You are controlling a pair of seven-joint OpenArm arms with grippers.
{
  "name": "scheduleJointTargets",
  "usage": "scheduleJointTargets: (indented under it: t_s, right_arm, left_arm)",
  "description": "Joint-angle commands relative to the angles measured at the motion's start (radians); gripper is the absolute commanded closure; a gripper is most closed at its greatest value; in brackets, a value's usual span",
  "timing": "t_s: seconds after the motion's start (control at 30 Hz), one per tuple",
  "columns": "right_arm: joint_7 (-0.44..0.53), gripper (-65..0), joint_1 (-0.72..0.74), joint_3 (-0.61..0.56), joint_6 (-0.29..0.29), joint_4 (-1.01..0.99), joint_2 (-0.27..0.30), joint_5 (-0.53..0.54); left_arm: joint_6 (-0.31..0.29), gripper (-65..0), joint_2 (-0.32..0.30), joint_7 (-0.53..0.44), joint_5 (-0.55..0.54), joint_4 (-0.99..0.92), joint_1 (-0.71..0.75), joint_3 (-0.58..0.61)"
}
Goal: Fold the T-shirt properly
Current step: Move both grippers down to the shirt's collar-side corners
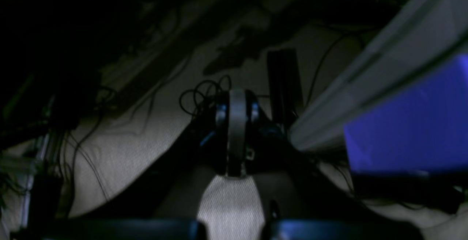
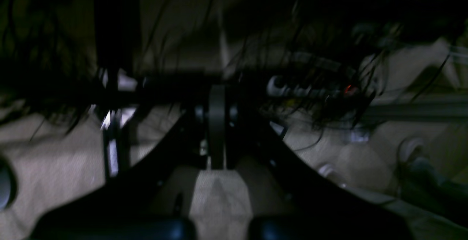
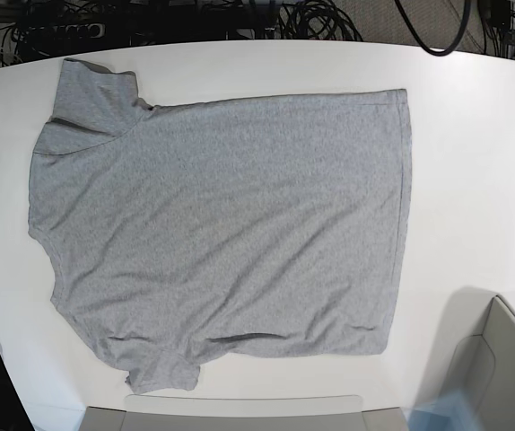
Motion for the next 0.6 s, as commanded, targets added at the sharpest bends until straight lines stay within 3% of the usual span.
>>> scheduleJointTargets:
  t_s: [0.0, 0.17, 0.37, 0.47, 0.57]
  right_arm:
    - [0.053, -0.5, -0.031, 0.0, -0.001, 0.024, 0.009, 0.016]
    - [0.05, -0.5, -0.196, 0.002, -0.001, 0.341, 0.009, 0.019]
    - [0.042, -1.6, -0.48, 0.003, -0.001, 0.91, 0.012, 0.022]
    - [0.004, -7.7, -0.588, 0.003, -0.001, 1.156, 0.035, 0.05]
    - [-0.067, -15.0, -0.647, 0.003, -0.001, 1.351, 0.079, 0.162]
  left_arm:
    - [0.002, -3.3, -0.001, -0.054, 0.0, 0.024, 0.014, 0.003]
    - [0.002, -5.3, -0.001, -0.046, 0.0, 0.331, 0.163, 0.0]
    - [0.002, -9.4, -0.001, -0.042, 0.0, 0.825, 0.381, -0.003]
    - [0.002, -9.9, -0.001, -0.04, 0.0, 0.982, 0.439, -0.005]
    - [0.002, -10.0, -0.001, -0.038, 0.0, 1.064, 0.459, -0.005]
